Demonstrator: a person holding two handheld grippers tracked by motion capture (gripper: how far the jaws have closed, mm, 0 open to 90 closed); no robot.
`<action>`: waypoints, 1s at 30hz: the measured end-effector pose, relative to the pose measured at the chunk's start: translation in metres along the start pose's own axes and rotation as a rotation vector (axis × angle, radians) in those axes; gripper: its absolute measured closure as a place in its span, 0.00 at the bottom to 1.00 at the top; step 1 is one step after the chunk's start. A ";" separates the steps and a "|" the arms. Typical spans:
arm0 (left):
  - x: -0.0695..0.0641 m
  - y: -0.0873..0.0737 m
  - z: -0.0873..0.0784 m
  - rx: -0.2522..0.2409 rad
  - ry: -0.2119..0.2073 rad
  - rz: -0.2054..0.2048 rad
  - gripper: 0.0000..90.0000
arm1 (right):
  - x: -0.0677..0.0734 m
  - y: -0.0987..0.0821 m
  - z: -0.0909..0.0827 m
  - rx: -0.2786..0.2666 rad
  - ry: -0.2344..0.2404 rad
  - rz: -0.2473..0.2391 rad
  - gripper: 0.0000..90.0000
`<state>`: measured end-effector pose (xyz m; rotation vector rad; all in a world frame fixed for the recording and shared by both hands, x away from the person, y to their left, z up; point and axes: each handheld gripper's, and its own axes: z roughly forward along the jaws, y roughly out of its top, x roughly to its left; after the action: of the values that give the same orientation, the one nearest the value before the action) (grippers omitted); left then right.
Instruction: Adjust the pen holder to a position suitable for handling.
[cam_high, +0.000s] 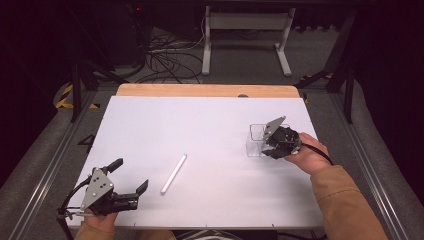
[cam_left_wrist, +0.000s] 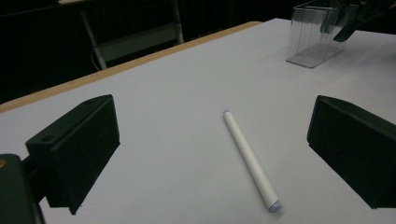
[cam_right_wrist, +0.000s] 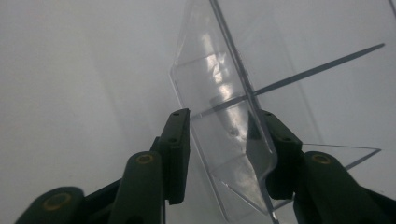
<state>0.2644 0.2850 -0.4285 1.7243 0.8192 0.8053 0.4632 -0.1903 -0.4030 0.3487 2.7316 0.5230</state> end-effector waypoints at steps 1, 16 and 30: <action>0.000 0.000 0.000 0.000 0.000 0.000 0.04 | 0.000 0.000 0.000 -0.006 -0.005 -0.012 0.71; 0.000 0.000 0.000 0.001 -0.004 -0.002 0.04 | 0.004 0.002 -0.006 -0.037 -0.015 -0.078 0.84; -0.001 0.000 0.001 -0.001 -0.008 -0.003 0.04 | 0.012 0.023 -0.030 -0.125 -0.014 -0.101 0.94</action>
<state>0.2646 0.2843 -0.4290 1.7244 0.8160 0.7965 0.4453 -0.1756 -0.3706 0.1816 2.6704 0.6572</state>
